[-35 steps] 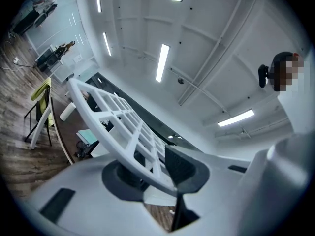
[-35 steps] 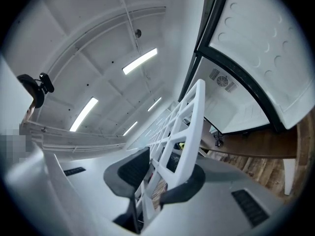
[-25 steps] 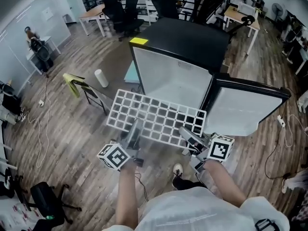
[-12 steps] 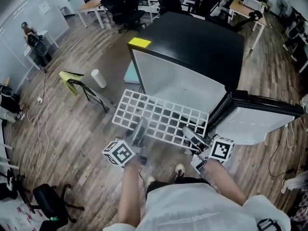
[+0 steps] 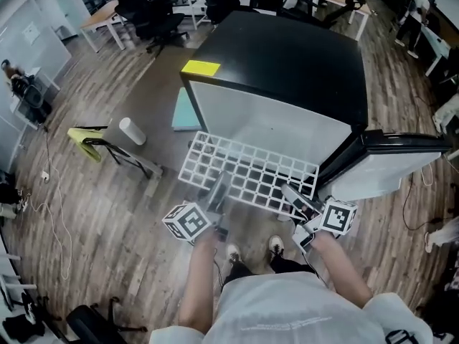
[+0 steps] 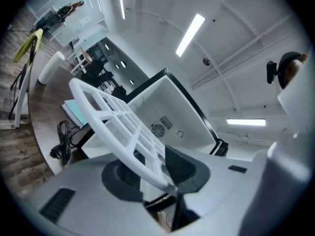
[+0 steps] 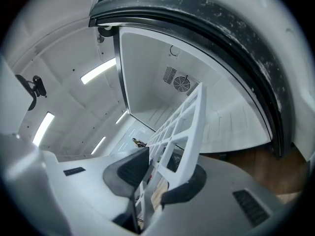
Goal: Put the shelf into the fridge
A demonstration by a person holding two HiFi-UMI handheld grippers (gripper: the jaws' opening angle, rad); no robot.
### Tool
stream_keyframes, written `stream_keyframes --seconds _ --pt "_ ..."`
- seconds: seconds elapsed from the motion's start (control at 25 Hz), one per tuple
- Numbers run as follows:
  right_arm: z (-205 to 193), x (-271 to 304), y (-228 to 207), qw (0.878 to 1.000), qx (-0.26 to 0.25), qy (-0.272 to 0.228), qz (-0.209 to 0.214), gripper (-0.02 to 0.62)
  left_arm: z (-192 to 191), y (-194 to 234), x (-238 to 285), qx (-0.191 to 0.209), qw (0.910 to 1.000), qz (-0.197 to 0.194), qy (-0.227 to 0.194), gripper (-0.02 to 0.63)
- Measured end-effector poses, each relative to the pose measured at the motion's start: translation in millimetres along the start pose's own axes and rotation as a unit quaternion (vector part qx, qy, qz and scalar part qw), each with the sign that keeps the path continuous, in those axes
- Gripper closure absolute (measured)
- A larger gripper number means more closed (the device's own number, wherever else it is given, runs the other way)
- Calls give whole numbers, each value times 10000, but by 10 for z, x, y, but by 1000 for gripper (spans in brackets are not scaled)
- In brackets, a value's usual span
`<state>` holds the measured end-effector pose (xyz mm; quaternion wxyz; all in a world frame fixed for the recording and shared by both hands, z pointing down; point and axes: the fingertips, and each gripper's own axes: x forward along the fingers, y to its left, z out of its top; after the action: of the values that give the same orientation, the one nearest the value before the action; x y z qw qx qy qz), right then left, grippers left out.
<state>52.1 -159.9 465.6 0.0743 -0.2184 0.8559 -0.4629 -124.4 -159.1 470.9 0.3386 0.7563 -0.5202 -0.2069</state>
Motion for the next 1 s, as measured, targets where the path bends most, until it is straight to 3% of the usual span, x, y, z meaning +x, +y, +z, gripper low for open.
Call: stream_keyframes --seconds 0.56,0.8,1.0 --pt "-9 -1 -349 9976 126 -326 -597 514 -282 300 408 -406 9963 -268 711 494" --pt "30 -35 -473 9959 76 -314 -847 512 -333 338 509 -505 9950 -314 799 494" --pt "89 88 -456 9969 100 -307 -715 512 -291 398 560 -502 9957 -289 726 494"
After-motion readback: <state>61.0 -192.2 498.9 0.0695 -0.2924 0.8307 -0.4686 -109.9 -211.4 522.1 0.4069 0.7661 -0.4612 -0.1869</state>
